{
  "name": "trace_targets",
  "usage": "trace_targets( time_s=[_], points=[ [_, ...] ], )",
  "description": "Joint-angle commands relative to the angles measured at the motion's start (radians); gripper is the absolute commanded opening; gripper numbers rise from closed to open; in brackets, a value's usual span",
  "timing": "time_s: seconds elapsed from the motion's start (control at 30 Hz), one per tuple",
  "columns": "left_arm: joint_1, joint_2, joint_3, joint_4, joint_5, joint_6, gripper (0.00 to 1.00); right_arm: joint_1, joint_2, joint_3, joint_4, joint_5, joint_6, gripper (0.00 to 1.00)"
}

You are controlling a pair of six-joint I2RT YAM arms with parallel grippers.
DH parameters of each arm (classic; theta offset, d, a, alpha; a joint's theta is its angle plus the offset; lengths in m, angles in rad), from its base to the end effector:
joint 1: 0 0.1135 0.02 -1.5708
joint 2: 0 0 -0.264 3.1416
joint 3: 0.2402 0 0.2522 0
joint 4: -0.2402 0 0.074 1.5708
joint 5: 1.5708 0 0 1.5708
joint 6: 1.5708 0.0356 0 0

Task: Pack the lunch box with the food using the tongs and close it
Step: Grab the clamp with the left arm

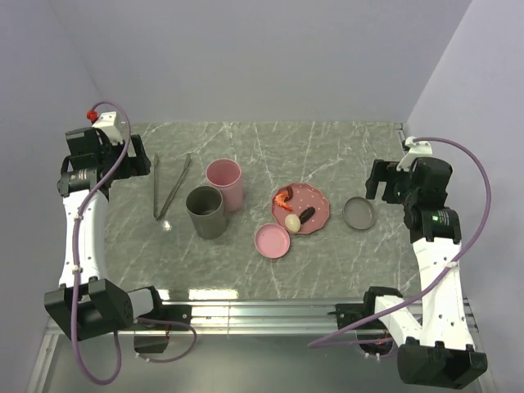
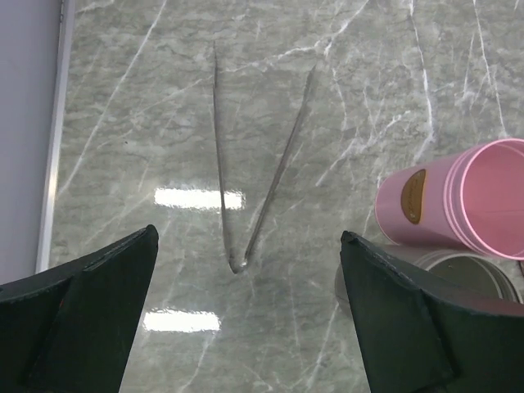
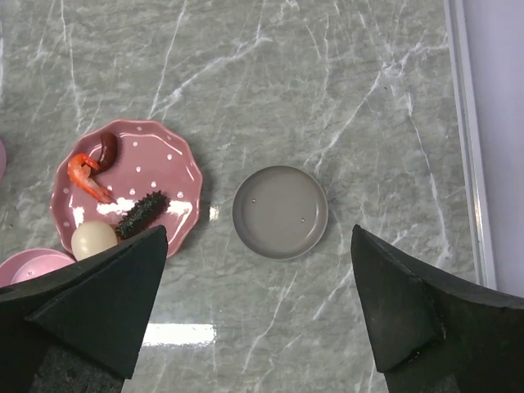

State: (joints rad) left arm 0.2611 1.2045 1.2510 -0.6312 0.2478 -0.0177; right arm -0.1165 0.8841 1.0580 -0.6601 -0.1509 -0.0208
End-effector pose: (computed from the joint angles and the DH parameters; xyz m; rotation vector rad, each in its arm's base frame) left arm 0.2514 0.0581 0.3714 -0.1550 2.1323 -0.1246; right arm 0.1795 -0.0156 0.3681 0.0048 2.0517 0.0699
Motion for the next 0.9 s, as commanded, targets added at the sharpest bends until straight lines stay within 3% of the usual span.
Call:
trace_targets(
  time_s=[0.0, 0.27, 0.43, 0.67, 0.87],
  points=[
    [0.000, 0.027, 0.065, 0.016, -0.022, 0.053, 0.99, -0.003, 0.004, 0.017, 0.013, -0.015, -0.037, 1.00],
    [0.000, 0.217, 0.232, -0.068, -0.140, 0.064, 0.99, -0.003, 0.064, 0.054, -0.033, -0.042, -0.056, 1.00],
    [0.000, 0.358, 0.368, -0.134, -0.153, 0.070, 0.95, -0.005, 0.091, 0.074, -0.055, -0.084, -0.067, 1.00],
    [0.001, 0.541, 0.421, -0.140, -0.160, 0.071, 0.88, -0.003, 0.150, 0.088, -0.111, -0.228, -0.103, 1.00],
    [0.000, 0.688, 0.487, -0.136, -0.162, 0.099, 0.77, -0.005, 0.159, 0.105, -0.127, -0.217, -0.108, 1.00]
  ],
)
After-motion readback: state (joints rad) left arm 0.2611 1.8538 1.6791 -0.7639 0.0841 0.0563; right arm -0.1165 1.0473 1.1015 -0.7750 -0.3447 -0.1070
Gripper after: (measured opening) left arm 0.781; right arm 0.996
